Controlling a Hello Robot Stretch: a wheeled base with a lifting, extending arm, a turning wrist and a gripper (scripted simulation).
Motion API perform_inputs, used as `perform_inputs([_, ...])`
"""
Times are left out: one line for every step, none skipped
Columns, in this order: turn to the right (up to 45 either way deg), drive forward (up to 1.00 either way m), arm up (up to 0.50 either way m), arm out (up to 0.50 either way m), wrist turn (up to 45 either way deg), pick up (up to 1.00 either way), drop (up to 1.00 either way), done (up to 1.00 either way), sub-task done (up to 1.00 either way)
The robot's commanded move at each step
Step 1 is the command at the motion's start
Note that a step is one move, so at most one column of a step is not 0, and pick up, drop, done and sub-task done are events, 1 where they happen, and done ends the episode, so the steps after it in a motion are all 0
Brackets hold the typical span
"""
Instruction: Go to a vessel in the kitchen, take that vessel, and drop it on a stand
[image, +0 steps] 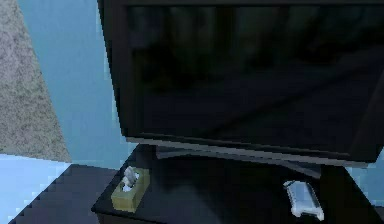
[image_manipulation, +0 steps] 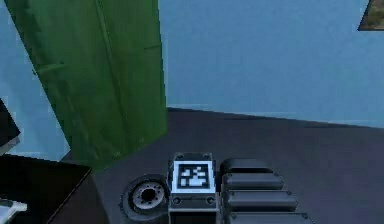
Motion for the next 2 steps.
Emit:
perform_inputs([-18.0, 0.0, 0.0, 0.0, 0.0, 0.0, 0.0, 0.0, 0.0])
perform_inputs([-3.0, 0.0, 0.0, 0.0, 0.0, 0.0, 0.0, 0.0, 0.0])
